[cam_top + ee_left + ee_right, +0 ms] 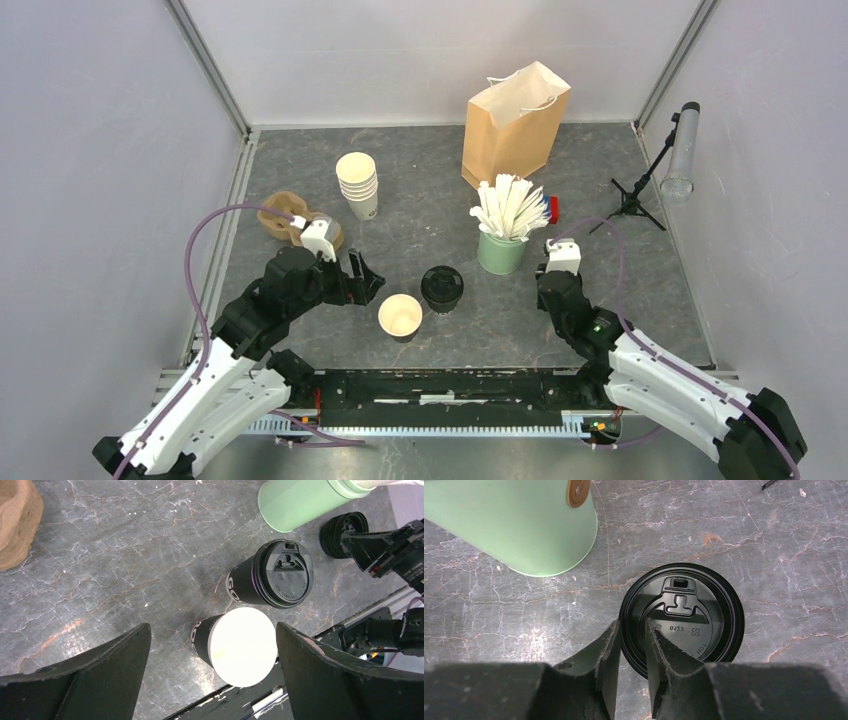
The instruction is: Pack the takeout coffee
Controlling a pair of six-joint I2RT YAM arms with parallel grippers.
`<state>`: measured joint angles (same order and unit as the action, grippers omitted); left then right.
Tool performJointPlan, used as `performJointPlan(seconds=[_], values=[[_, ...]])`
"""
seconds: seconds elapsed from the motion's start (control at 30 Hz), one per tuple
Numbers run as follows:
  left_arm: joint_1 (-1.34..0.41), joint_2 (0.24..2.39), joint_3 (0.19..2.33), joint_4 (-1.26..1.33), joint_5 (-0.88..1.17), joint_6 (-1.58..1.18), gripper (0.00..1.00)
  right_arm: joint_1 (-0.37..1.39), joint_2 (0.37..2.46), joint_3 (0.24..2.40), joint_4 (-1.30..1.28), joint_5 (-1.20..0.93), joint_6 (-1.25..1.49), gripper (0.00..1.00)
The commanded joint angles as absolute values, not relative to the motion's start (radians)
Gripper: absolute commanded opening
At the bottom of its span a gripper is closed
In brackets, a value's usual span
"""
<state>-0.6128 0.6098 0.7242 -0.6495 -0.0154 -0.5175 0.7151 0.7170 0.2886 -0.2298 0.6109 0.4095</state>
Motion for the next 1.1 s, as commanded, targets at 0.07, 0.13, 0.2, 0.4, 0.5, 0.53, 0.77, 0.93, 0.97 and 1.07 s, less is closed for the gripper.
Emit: performJointPlan(seconds=[0.07, 0.13, 0.2, 0.4, 0.5, 0.53, 0.77, 0.93, 0.97, 1.07], values=[[-0.617, 0.530, 0.695, -0.593, 0.016, -0.430, 1.00, 0.705, 0.729, 0.262, -0.087, 0.635, 0.382, 0.30], [-0.617, 0.522, 0.695, -0.606, 0.003, -0.431, 1.00, 0.703, 0.734, 0.251, -0.067, 0.637, 0.384, 0.29], [-0.617, 0.514, 0.693, -0.607, 0.004, -0.434, 1.00, 0.700, 0.744, 0.240, -0.055, 0.636, 0.391, 0.28], [-0.617, 0.520, 0.689, -0.609, -0.020, -0.437, 1.00, 0.693, 0.767, 0.229, -0.048, 0.630, 0.392, 0.24], [-0.617, 0.529, 0.690, -0.612, -0.024, -0.437, 1.00, 0.692, 0.762, 0.225, -0.043, 0.624, 0.384, 0.18], [-0.617, 0.532, 0.690, -0.613, -0.025, -0.438, 1.00, 0.692, 0.757, 0.227, -0.043, 0.620, 0.381, 0.15], [-0.617, 0.527, 0.689, -0.613, -0.030, -0.441, 1.00, 0.692, 0.716, 0.256, -0.099, 0.636, 0.372, 0.00], [-0.617, 0.533, 0.690, -0.618, -0.043, -0.445, 1.00, 0.691, 0.691, 0.266, -0.129, 0.651, 0.393, 0.00], [-0.617, 0.533, 0.690, -0.618, -0.041, -0.445, 1.00, 0.692, 0.688, 0.266, -0.133, 0.649, 0.396, 0.00], [-0.617, 0.535, 0.689, -0.618, -0.039, -0.445, 1.00, 0.692, 0.684, 0.262, -0.132, 0.646, 0.390, 0.04]])
